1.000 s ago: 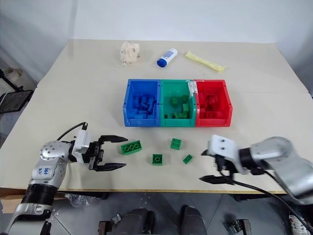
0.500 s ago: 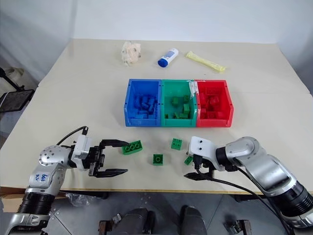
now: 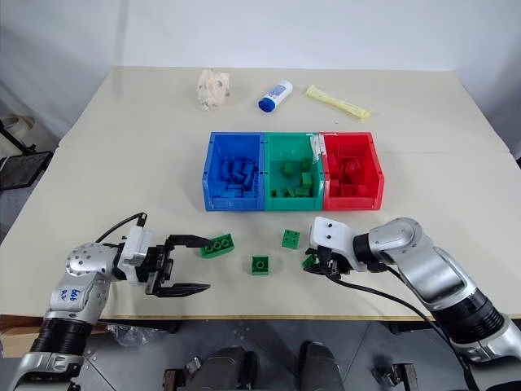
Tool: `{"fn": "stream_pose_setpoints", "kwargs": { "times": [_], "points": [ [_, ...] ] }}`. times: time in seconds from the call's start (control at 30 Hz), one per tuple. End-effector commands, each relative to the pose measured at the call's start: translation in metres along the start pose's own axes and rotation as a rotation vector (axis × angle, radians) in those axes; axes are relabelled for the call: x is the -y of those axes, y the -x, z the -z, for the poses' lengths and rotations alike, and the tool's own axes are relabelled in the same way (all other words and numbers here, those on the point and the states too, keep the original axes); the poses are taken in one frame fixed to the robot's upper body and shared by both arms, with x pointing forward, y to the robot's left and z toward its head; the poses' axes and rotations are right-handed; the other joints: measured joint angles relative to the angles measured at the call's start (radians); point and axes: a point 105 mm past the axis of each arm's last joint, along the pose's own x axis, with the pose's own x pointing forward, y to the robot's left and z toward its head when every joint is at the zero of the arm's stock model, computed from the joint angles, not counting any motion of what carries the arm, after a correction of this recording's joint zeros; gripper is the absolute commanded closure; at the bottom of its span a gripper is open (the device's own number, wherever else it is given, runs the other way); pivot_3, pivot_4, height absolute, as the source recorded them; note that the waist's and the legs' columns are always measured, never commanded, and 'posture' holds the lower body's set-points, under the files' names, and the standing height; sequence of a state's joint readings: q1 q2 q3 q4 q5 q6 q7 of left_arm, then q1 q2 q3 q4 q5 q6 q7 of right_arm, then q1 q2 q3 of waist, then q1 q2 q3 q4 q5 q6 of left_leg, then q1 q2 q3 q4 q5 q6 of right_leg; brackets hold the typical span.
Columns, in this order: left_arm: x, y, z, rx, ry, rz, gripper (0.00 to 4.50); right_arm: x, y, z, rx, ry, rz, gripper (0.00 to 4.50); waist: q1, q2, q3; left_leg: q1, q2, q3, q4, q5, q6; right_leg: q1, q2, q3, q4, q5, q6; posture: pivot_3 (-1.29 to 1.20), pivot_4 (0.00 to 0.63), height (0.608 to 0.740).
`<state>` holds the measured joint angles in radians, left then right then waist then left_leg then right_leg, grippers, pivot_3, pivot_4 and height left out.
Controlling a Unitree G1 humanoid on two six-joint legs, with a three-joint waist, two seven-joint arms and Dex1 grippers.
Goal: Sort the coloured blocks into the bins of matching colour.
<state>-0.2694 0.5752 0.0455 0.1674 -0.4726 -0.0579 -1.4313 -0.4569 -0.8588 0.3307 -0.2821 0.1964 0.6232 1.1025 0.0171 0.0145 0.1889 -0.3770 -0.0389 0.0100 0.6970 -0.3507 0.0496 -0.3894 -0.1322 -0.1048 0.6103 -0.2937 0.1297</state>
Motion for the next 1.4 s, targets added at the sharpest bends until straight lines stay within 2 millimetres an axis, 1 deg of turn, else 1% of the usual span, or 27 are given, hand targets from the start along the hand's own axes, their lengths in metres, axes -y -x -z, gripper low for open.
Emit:
{"fn": "stream_pose_setpoints", "kwargs": {
  "times": [0.03, 0.13, 0.2, 0.27, 0.33, 0.4, 0.47, 0.5, 0.53, 0.6, 0.7, 0.8, 0.83, 0.87, 1.03, 1.13, 1.27, 1.37, 1.4],
  "points": [
    [-0.003, -0.001, -0.003, 0.013, -0.026, 0.004, 0.0, -0.002, 0.01, -0.012, 0.05, 0.012, 0.001, 3.06, 0.0, 0.0, 0.0, 0.0, 0.0, 0.0, 0.0, 0.0, 0.0, 0.0, 0.0, 0.0, 0.0, 0.0, 0.0, 0.0, 0.15, 0.74],
    [-0.007, -0.003, -0.003, 0.017, -0.031, 0.002, 0.0, 0.001, 0.022, -0.032, 0.142, 0.009, 0.009, 3.06, 0.003, 0.0, 0.0, 0.0, 0.0, 0.0, 0.0, 0.0, 0.0, -0.001, 0.0, 0.0, 0.0, 0.0, 0.0, 0.0, 0.15, 0.74],
    [-0.009, -0.003, -0.004, 0.019, -0.033, 0.004, 0.0, 0.012, 0.033, -0.052, 0.23, 0.009, 0.06, 3.06, 0.003, 0.0, 0.0, 0.0, 0.0, 0.0, 0.0, 0.0, 0.0, 0.0, 0.0, 0.0, 0.0, 0.0, 0.0, 0.0, 0.15, 0.74],
    [-0.011, -0.004, -0.004, 0.022, -0.035, 0.006, 0.0, 0.029, 0.04, -0.068, 0.289, 0.019, 0.125, 3.06, 0.003, 0.0, 0.0, 0.0, -0.001, 0.001, 0.0, 0.0, 0.0, -0.001, 0.0, 0.0, 0.0, 0.0, 0.0, 0.0, 0.15, 0.74],
    [-0.014, -0.007, -0.005, 0.025, -0.043, 0.008, 0.0, 0.054, 0.044, -0.078, 0.317, 0.026, 0.222, 3.06, 0.002, 0.0, 0.0, 0.0, 0.0, 0.001, 0.0, 0.0, 0.0, -0.001, 0.0, 0.0, 0.0, 0.0, 0.0, 0.0, 0.15, 0.74],
    [-0.016, -0.008, -0.005, 0.028, -0.047, 0.009, 0.0, 0.07, 0.045, -0.083, 0.331, 0.028, 0.282, 3.06, -0.003, 0.0, 0.0, 0.0, -0.001, 0.001, 0.0, 0.0, 0.0, -0.001, 0.0, 0.0, 0.001, 0.0, 0.0, 0.0, 0.15, 0.74],
    [-0.019, -0.011, -0.006, 0.033, -0.056, 0.011, 0.0, 0.094, 0.045, -0.09, 0.37, 0.024, 0.364, 3.06, -0.003, 0.0, 0.0, 0.0, -0.001, 0.001, -0.001, 0.0, 0.0, -0.002, 0.001, 0.0, 0.002, 0.0, 0.0, 0.0, 0.15, 0.74],
    [-0.019, -0.012, -0.006, 0.036, -0.059, 0.014, 0.0, 0.106, 0.044, -0.09, 0.375, 0.005, 0.402, 3.06, -0.004, 0.0, 0.0, 0.0, -0.002, 0.001, -0.001, 0.0, 0.0, -0.002, 0.001, -0.001, 0.002, 0.0, 0.0, 0.0, 0.15, 0.74],
    [-0.02, -0.013, -0.007, 0.038, -0.062, 0.016, 0.0, 0.115, 0.043, -0.089, 0.367, 0.004, 0.439, 2.87, -0.007, 0.0, 0.0, 0.0, -0.002, 0.001, -0.001, 0.0, 0.0, -0.002, 0.001, -0.002, 0.003, 0.0, 0.0, 0.0, 0.15, 0.74],
    [-0.02, -0.013, -0.008, 0.039, -0.065, 0.018, 0.0, 0.125, 0.04, -0.085, 0.344, 0.016, 0.469, 2.45, -0.008, 0.0, 0.0, -0.001, -0.003, 0.002, -0.001, 0.001, 0.001, -0.003, 0.001, -0.003, 0.003, 0.0, 0.0, 0.0, 0.15, 0.74],
    [-0.024, -0.012, -0.009, 0.04, -0.072, 0.013, 0.0, 0.131, 0.039, -0.088, 0.351, 0.035, 0.484, 1.41, -0.013, 0.0, 0.0, -0.001, -0.003, 0.001, -0.002, 0.001, 0.001, -0.003, 0.001, -0.003, 0.004, 0.0, 0.0, 0.0, 0.15, 0.74],
    [-0.027, -0.01, -0.01, 0.036, -0.082, 0.005, 0.0, 0.128, 0.042, -0.092, 0.369, 0.056, 0.469, 0.43, -0.021, 0.0, 0.0, -0.001, -0.003, 0.001, -0.003, 0.001, 0.001, -0.003, 0.002, -0.005, 0.004, 0.0, 0.0, 0.0, 0.15, 0.74],
    [-0.029, -0.01, -0.011, 0.035, -0.084, 0.002, 0.0, 0.126, 0.043, -0.092, 0.371, 0.059, 0.463, 0.03, -0.022, 0.0, 0.0, -0.001, -0.003, 0.001, -0.003, 0.001, 0.001, -0.003, 0.002, -0.005, 0.005, 0.0, 0.0, 0.0, 0.15, 0.74],
    [-0.029, -0.009, -0.011, 0.035, -0.085, -0.001, 0.0, 0.123, 0.044, -0.091, 0.37, 0.061, 0.454, 0.01, -0.022, 0.0, 0.0, -0.001, -0.003, 0.001, -0.002, 0.001, 0.001, -0.003, 0.002, -0.005, 0.005, 0.0, 0.0, 0.0, 0.15, 0.74],
    [-0.03, -0.008, -0.009, 0.033, -0.084, -0.008, 0.0, 0.1, 0.046, -0.081, 0.348, 0.071, 0.369, 0.01, -0.019, 0.0, 0.0, -0.001, -0.003, 0.001, -0.002, 0.001, 0.001, -0.003, 0.001, -0.005, 0.006, 0.0, 0.0, 0.0, 0.15, 0.74],
    [-0.031, -0.01, -0.009, 0.035, -0.084, -0.011, 0.0, 0.079, 0.052, -0.075, 0.334, 0.08, 0.305, 0.01, -0.015, 0.0, 0.0, -0.001, -0.003, 0.001, -0.001, 0.001, 0.001, -0.003, 0.001, -0.005, 0.006, 0.0, 0.0, 0.0, 0.15, 0.74],
    [-0.032, -0.011, -0.008, 0.04, -0.084, -0.012, 0.0, 0.05, 0.065, -0.058, 0.284, 0.048, 0.222, 0.01, -0.012, 0.0, 0.0, -0.001, -0.003, 0.001, -0.001, 0.001, 0.001, -0.003, 0.001, -0.004, 0.005, 0.0, 0.0, 0.0, 0.15, 0.74],
    [-0.032, -0.011, -0.008, 0.041, -0.084, -0.012, 0.0, 0.037, 0.072, -0.049, 0.251, 0.02, 0.194, 0.6, -0.012, 0.0, 0.0, -0.001, -0.003, 0.0, -0.001, 0.0, 0.001, -0.002, 0.001, -0.003, 0.004, 0.0, 0.0, 0.0, 0.15, 0.74],
    [-0.033, -0.01, -0.008, 0.041, -0.084, -0.011, 0.0, 0.034, 0.073, -0.047, 0.242, 0.012, 0.191, 0.98, -0.013, 0.0, 0.0, -0.001, -0.003, 0.001, -0.001, 0.0, 0.001, -0.002, 0.001, -0.002, 0.002, 0.0, 0.0, 0.0, 0.15, 0.74]
  ]
}}
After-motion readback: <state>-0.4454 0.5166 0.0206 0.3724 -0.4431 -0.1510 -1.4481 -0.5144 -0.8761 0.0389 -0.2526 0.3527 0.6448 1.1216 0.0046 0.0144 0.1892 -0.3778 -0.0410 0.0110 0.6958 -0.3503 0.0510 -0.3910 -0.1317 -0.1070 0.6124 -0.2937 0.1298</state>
